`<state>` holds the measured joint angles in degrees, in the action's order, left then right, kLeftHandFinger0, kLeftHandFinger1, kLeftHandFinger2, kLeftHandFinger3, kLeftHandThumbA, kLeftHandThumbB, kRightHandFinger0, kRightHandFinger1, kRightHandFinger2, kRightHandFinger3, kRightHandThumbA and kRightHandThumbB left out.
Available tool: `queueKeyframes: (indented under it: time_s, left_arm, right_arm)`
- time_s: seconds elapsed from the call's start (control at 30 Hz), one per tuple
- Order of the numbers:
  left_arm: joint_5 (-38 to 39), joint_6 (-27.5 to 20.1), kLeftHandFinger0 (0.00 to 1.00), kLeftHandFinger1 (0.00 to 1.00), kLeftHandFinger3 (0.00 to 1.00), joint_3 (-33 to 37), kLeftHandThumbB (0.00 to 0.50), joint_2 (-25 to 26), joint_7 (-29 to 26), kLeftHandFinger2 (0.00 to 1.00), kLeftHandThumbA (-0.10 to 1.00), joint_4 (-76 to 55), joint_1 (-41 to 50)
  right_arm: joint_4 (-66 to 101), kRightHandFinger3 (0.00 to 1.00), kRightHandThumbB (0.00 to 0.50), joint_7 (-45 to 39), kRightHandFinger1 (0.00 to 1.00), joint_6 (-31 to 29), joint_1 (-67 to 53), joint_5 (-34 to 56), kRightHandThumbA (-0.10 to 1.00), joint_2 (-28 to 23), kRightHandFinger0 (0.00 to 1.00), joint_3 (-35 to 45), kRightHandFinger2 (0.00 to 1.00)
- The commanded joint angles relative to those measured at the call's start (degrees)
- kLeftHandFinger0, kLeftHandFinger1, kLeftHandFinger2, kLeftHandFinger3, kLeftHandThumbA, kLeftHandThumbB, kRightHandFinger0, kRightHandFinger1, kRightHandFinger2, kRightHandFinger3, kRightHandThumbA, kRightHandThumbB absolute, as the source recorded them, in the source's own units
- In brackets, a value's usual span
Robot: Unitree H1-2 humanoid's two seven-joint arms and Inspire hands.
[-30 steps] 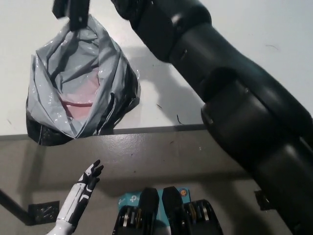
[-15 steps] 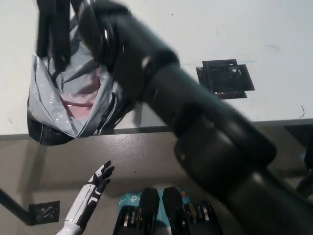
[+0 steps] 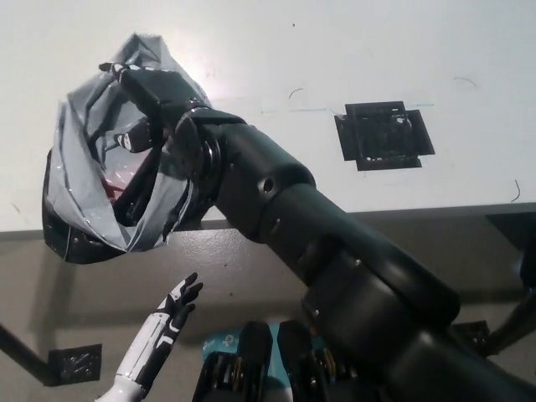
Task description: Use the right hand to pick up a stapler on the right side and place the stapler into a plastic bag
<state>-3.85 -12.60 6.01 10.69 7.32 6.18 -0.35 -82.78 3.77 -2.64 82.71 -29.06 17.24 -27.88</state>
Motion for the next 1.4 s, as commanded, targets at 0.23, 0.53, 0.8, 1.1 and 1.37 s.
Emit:
queueKeyframes:
  time_s: [0.23, 0.53, 0.8, 1.1, 1.37]
  left_arm:
    - [-0.61, -0.54, 1.0, 1.0, 1.0, 0.44, 0.5, 0.19, 0.69, 1.0, 1.0, -1.2, 0.14]
    - [-0.99, -0.17, 1.0, 1.0, 1.0, 0.19, 0.5, 0.06, 0.11, 1.0, 1.0, -1.1, -0.66]
    - [0.89, 0.09, 1.0, 1.0, 1.0, -1.04, 0.5, 0.03, 0.58, 1.0, 1.0, 0.37, -4.84]
    - [1.25, 0.44, 1.0, 1.0, 1.0, -2.26, 0.5, 0.58, 0.04, 1.0, 1.0, 1.99, -8.35]
    - [0.85, -0.84, 1.0, 1.0, 1.0, -2.86, 0.5, 0.88, -0.64, 1.0, 1.0, 4.22, -12.74]
  right_arm:
    - [4.4, 1.0, 0.44, -1.65, 1.0, -0.19, 7.02, 1.13, 1.0, -6.31, 1.0, 1.58, 1.0]
    - [15.9, 1.0, 0.487, 2.97, 1.0, -8.82, 14.62, 2.91, 1.0, -14.61, 1.0, 6.36, 1.0]
    - [54.85, 1.0, 0.372, -9.54, 1.0, -1.86, 8.59, 10.41, 1.0, -27.31, 1.0, 16.02, 1.0]
    - [104.7, 1.0, 0.372, -17.54, 1.0, 11.59, -16.62, 18.07, 1.0, -41.83, 1.0, 25.67, 1.0]
    - [133.75, 1.0, 0.315, -7.9, 1.0, 8.32, -52.15, 26.31, 0.93, -42.59, 1.0, 32.04, 1.0]
